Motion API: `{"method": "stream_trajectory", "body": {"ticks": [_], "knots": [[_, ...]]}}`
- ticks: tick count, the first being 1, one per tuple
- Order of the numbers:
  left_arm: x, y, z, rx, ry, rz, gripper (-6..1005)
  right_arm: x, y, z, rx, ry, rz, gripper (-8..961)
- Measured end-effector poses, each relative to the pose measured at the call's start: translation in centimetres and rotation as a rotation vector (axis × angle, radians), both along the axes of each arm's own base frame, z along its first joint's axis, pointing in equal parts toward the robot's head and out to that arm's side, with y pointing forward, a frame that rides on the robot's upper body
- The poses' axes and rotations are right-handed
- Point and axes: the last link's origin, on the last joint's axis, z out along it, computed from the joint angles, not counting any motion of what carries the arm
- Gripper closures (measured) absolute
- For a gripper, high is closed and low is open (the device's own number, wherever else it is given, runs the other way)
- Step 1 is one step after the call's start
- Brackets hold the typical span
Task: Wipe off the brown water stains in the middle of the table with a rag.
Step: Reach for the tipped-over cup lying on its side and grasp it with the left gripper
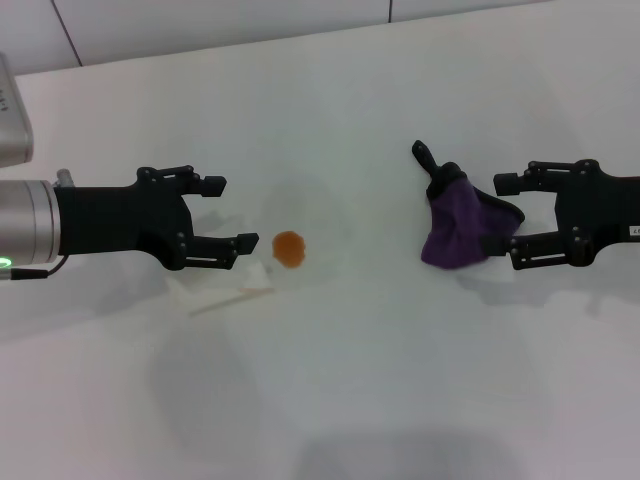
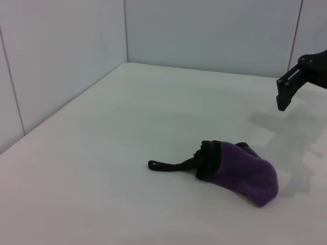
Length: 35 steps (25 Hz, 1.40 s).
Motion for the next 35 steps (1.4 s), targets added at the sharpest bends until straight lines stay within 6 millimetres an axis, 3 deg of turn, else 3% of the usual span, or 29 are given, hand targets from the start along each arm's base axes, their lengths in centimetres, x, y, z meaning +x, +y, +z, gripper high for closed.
{"method": "stream_trajectory", "body": {"ticks": [19,30,35], "knots": [[0.2,0.3,0.1,-0.027,0.034,0.022,137,-0.1,0.1,0.0,0.003,0.004,0.004,113],[3.9,0.7,4.9,-0.070,0.179,0.045,136,-0.1,0.0,-0.1,-0.005,-0.003,0.006,113],[4.9,0.5,5.4,-0.131,0.286,0.037,136,-0.1,-0.1,-0.2,-0.007,-0.003,0.005,113]]}}
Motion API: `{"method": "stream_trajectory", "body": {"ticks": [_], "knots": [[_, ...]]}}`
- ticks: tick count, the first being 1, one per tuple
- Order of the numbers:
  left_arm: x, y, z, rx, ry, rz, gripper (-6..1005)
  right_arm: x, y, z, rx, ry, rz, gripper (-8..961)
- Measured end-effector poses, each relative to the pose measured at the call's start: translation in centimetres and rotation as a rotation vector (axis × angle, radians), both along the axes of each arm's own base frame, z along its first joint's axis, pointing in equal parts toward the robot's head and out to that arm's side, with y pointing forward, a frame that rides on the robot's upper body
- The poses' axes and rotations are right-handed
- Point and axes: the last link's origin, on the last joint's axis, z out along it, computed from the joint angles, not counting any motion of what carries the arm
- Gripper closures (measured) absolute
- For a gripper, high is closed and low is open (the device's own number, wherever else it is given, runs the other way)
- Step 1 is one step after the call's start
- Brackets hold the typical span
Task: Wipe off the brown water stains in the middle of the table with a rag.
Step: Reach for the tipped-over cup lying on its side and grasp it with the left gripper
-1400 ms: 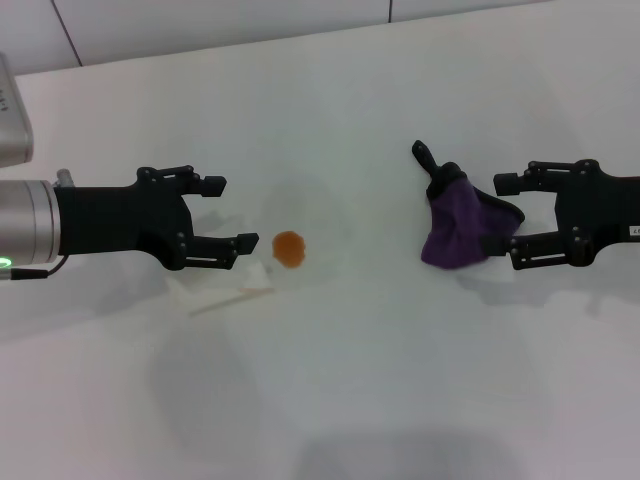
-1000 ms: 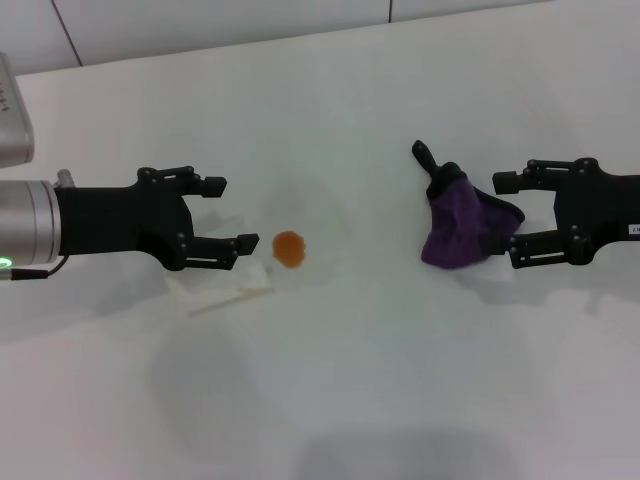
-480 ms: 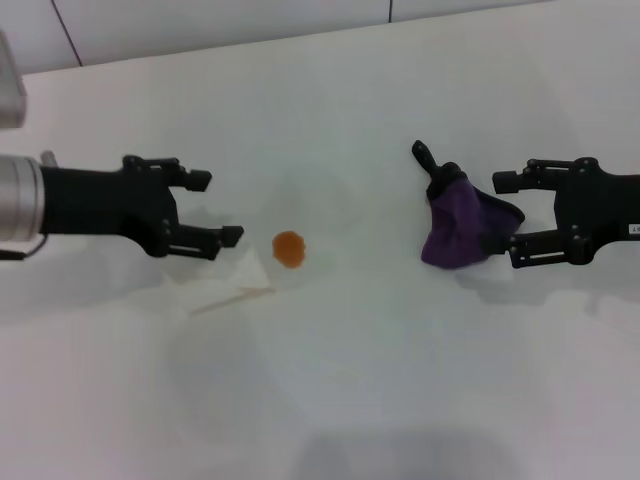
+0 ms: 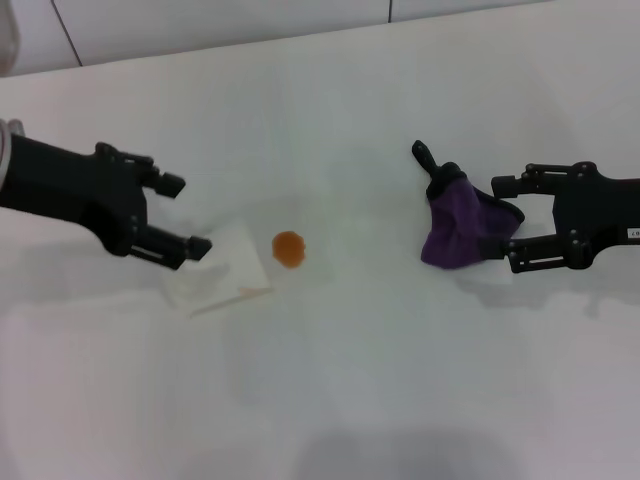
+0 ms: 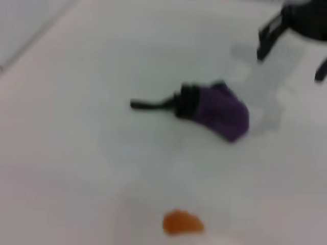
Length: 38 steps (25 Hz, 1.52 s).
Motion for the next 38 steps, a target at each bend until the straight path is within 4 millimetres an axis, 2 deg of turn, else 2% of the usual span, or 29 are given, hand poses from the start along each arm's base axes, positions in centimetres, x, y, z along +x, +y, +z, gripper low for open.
{"method": "stream_trajectory", "body": {"ticks": [5,11,21,30,38], "knots": [[0.0,-0.2,0.0,-0.052,0.119,0.007,136,0.1,-0.1,0.0,-0.002,0.001,-0.002,113],[0.3,-0.4,-0.4,-0.050,0.171,-0.021,136,0.0,-0.1,0.0,-0.004,0.008,0.000,113],[-1.0,-0.4,-1.8,-0.017,0.217,-0.026,129,-0.3,0.0,-0.1,-0.008,0.012,0.004,113],[-2.4,-0.2,-3.8,-0.004,0.234,-0.010,131,-0.4,0.1,-0.2,-0.010,0.014,0.008,113],[-2.6,0.0,-5.4,0.017,0.236,-0.035,133,-0.4,0.2,-0.3,-0.011,0.012,0.005,113]]}}
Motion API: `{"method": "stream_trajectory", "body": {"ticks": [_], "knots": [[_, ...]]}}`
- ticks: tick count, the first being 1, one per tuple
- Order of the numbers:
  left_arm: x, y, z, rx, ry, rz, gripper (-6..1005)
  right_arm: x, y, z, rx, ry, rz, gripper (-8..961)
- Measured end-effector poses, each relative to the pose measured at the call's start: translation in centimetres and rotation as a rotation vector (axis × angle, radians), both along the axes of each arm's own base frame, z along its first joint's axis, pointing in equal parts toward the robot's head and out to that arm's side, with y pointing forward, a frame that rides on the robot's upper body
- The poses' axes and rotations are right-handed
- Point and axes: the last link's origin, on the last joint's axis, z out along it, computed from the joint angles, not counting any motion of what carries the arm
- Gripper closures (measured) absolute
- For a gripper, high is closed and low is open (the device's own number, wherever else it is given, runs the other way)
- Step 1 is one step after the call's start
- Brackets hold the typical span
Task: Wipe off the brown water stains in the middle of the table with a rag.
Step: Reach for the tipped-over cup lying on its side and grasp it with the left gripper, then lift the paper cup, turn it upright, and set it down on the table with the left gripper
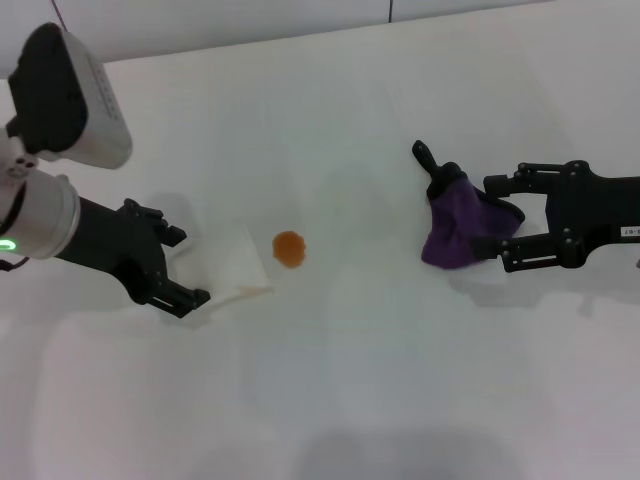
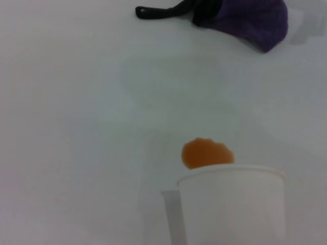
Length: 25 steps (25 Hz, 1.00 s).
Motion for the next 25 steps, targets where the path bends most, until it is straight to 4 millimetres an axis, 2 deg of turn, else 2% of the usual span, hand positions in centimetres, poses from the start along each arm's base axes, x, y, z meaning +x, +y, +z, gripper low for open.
{"method": "stream_trajectory", "body": {"ticks": [9,25], "knots": [[0.2,0.1,-1.7,-0.004,-0.012,-0.025,135,0.0,0.1,0.0,0.001,0.000,0.000,114],[0.0,0.3,-2.5,0.013,-0.058,-0.033,139,-0.2,0.4,-0.1,0.005,-0.005,0.006,114]]}}
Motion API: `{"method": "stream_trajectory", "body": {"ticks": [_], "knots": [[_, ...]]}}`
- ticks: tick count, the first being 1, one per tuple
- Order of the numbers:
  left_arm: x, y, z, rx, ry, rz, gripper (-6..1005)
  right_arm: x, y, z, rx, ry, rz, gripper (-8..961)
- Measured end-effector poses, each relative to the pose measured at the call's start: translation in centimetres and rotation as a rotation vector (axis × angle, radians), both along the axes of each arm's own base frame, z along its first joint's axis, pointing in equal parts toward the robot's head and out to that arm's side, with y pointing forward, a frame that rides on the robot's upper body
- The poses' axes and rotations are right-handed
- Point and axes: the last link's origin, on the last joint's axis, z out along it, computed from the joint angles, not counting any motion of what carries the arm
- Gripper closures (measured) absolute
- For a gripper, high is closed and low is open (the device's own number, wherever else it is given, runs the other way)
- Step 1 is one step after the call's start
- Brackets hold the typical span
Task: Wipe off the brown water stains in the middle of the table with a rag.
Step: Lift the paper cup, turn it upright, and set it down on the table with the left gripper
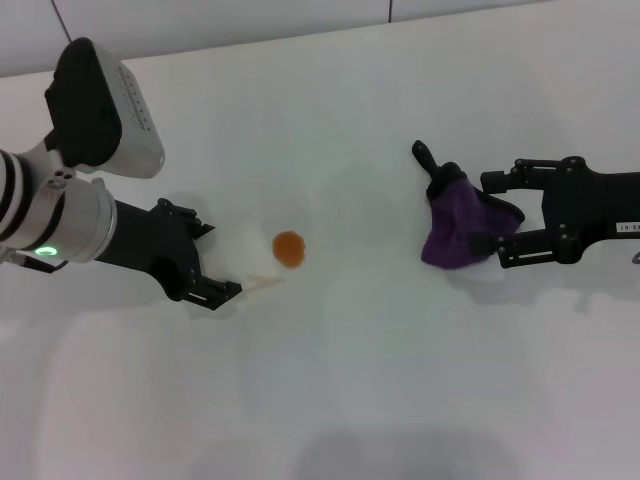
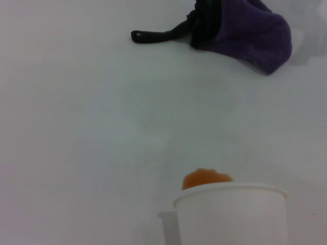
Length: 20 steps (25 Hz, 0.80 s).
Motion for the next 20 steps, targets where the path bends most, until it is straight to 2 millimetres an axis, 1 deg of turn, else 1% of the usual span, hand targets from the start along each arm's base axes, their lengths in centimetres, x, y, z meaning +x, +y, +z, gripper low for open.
{"method": "stream_trajectory", "body": {"ticks": [2,7,10,16,20], "knots": [[0.0,0.0,0.0,0.002,-0.002,0.000,139,0.0,0.0,0.0,0.000,0.000,0.000,114],[0.0,0.1,-0.1,0.022,-0.021,0.000,226,0.0,0.0,-0.2,-0.004,-0.001,-0.001,114],[-0.1,0.0,-0.1,0.034,-0.050,0.000,256,0.0,0.0,-0.2,-0.005,-0.001,-0.002,114],[0.0,-0.9,0.6,0.069,-0.209,-0.016,313,0.0,0.0,-0.2,-0.006,0.000,-0.003,114],[-0.9,-1.6,1.4,0.118,-0.334,-0.013,344,-0.3,0.2,-0.2,-0.006,-0.002,0.006,114]]}}
